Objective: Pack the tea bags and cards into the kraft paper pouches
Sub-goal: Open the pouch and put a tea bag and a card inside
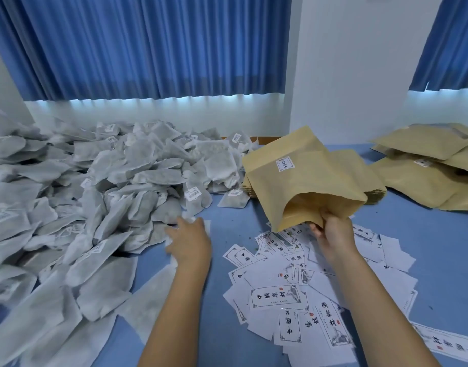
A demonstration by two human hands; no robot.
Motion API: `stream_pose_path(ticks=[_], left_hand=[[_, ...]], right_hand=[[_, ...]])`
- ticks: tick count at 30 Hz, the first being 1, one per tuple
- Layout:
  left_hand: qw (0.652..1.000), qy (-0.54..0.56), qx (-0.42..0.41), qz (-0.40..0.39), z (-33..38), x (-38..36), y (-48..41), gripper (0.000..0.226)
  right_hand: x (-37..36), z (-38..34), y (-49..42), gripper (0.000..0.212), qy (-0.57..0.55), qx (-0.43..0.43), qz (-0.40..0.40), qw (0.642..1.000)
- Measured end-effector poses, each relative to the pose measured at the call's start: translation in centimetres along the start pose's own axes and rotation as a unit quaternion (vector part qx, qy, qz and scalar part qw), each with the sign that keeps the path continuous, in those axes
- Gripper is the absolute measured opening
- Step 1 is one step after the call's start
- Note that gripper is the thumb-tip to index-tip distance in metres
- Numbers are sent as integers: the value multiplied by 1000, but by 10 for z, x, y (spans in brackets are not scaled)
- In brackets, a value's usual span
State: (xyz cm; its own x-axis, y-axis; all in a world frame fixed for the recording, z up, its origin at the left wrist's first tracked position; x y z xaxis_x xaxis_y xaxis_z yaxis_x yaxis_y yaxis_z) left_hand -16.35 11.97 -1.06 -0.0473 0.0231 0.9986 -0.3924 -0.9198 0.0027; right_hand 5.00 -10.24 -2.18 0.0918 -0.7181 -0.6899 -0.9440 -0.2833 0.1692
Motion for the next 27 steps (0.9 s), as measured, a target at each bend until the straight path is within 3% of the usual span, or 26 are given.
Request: stream_pose_path(ticks=[3,5,7,8,10,12,15,18,22,24,27], left_hand=[[988,57,-111,96,21,19,8,23],[977,38,-124,169,23,39,18,20],[977,-24,-102,184,16,49,22,24],[982,-81,-91,143,10,45,20,30],[981,-172,-87,-21,-8,20,17,48],[966,-163,-100,-176,-27,-4,26,76],[941,-207,-142,-227,-47,-16,36,104],[925,-252,-147,-244,-57,-16,34,103],[955,-193,-146,-174,-43,-6,28,64],[973,-122,-166,-106,-26,6,29,56],[957,4,-290,-28,25,33,57,48]], right_hand=[[2,1,-1,20,-7,-7,10,1000],[4,2,-2,19,-9,-13,12,1000],[5,3,-3,18,-12,-17,13,1000],[5,3,-4,18,-14,-18,13,1000],[6,4,-6,15,-20,-19,12,1000],[5,4,-7,12,-20,-20,9,1000],[5,6,-8,15,-20,-18,7,1000],[8,7,-7,13,-4,-20,14,1000],[7,7,-6,12,-11,-21,15,1000],[3,8,-4,16,-6,-15,7,1000],[-3,13,2,17,23,-8,1,1000]])
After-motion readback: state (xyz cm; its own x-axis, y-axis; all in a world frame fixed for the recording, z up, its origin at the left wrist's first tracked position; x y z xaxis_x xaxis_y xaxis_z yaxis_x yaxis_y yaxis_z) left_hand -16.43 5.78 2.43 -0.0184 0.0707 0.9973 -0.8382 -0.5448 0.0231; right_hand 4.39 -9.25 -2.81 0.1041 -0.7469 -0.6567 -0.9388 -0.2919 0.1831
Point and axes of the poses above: each hand's wrist, its own y-axis away from the middle knuckle, its own x-axis out of the back of the hand, z = x × y, the point moved 8 cm from there along -y, towards the middle knuckle, and after that the axes turned 15 degrees about -y, right-handed, at the moved point
